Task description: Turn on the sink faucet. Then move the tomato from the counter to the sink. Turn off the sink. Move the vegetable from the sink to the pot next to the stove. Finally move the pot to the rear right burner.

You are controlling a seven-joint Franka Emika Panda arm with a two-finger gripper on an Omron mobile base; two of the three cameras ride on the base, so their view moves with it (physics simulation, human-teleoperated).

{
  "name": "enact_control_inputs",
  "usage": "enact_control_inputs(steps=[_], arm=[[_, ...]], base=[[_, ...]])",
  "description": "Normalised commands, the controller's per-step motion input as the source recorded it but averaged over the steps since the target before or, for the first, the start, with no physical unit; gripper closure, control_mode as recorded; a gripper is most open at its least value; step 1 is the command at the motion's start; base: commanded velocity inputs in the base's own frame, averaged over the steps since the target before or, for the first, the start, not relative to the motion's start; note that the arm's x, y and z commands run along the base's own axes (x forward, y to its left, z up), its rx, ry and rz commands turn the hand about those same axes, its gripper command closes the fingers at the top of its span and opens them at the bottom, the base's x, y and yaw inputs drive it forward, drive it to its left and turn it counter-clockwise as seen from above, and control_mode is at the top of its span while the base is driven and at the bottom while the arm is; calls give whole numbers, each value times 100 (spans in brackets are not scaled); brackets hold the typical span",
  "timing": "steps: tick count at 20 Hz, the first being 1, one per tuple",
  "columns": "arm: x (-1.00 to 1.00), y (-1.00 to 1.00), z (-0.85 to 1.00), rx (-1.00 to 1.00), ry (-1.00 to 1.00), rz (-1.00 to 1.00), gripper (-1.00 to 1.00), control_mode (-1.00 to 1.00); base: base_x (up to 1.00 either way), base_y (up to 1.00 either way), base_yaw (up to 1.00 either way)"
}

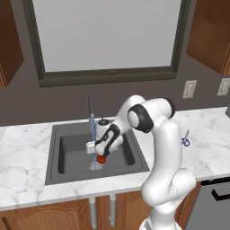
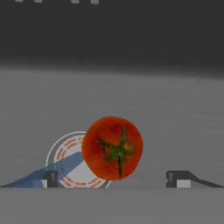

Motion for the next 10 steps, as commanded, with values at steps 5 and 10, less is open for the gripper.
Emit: enact_control_inputs(steps=[5,10], arm=[[-16,-8,49,0,0,0,-100,-100],[-22,-18,47,1,0,-1,-100,-100]], base=[[0,0,0],[0,0,0]])
